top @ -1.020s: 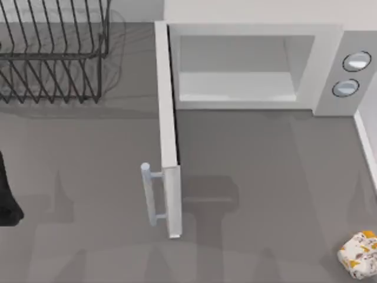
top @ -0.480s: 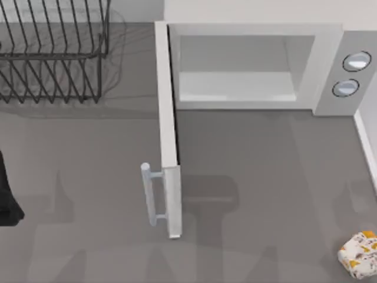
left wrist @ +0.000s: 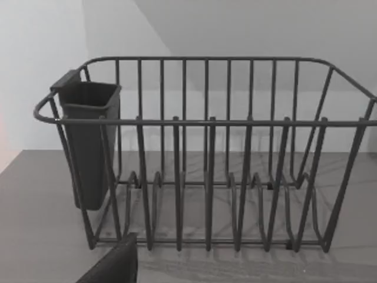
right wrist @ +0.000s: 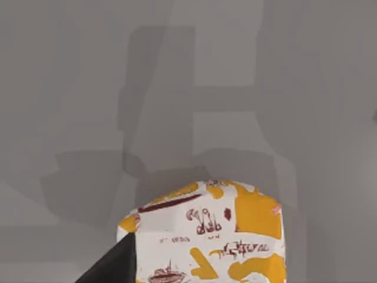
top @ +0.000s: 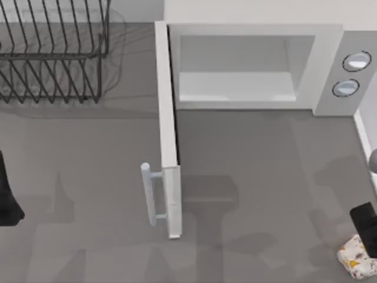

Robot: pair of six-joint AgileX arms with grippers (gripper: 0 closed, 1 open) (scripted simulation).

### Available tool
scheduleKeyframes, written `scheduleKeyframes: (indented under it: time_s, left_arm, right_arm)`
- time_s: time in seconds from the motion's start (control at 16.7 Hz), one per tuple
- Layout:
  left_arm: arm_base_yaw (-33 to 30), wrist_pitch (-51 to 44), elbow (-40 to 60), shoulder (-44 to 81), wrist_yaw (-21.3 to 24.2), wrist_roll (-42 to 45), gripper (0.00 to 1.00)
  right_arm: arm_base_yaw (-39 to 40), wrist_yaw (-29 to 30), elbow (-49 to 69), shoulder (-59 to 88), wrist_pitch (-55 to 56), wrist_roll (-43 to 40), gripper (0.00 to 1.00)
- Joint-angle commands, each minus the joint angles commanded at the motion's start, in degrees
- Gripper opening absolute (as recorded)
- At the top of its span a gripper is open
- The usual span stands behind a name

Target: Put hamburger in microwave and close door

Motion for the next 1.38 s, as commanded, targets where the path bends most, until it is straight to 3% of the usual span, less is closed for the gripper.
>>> scheduleKeyframes:
  time_s: [0.36, 0.78, 1.38]
  left_arm:
    - [0.0, 0.0, 0.0, 0.0, 0.0, 0.0, 1.00]
    - [0.0, 0.0, 0.0, 0.0, 0.0, 0.0, 1.00]
    - [0.0, 0.0, 0.0, 0.0, 0.0, 0.0, 1.00]
  right_arm:
    - [4.7, 0.1, 10.2, 18.6, -12.2, -1.5, 1.00]
    - [4.8, 0.1, 10.7, 20.0, -13.0, -1.6, 1.00]
    - [5.2, 0.0, 0.6, 30.6, 7.9, -1.4, 1.00]
